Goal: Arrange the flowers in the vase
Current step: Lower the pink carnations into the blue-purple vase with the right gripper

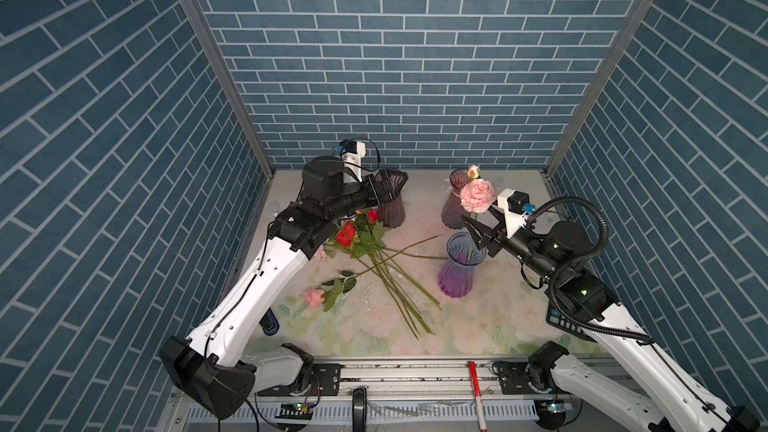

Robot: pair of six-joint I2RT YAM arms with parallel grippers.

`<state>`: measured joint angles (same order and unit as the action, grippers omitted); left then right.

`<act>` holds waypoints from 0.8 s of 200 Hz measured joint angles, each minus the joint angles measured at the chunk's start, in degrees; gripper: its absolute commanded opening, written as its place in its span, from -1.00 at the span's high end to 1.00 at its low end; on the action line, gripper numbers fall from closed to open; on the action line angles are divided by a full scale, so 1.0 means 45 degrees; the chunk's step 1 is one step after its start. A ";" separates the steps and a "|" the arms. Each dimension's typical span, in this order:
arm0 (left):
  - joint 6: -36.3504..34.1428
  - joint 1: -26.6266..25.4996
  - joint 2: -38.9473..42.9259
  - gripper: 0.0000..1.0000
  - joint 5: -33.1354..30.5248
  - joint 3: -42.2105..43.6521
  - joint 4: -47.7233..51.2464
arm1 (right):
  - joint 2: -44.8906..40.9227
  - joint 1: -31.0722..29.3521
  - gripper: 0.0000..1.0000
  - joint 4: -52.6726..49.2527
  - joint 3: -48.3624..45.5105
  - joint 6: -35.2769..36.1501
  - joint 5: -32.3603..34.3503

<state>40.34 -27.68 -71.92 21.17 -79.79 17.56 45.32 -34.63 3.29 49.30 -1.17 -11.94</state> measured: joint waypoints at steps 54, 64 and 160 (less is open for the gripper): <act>-0.0024 -0.0019 0.0389 -0.99 -0.0442 0.0005 0.1093 | -0.0423 0.0044 -0.40 -0.1258 0.1001 -0.0029 0.0369; -0.0107 -0.0015 0.0384 -0.99 -0.0442 0.0005 0.1273 | -0.0175 0.0044 -0.43 -0.1331 0.1379 -0.0131 0.0165; -0.0665 0.0063 -0.0044 -0.99 0.1661 0.0967 -0.0175 | 0.0831 0.0029 -0.98 -0.3075 0.1753 -0.3813 0.1035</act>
<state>37.34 -27.40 -72.12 28.64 -75.44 16.78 49.06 -34.50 -10.55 57.19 -18.33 -7.29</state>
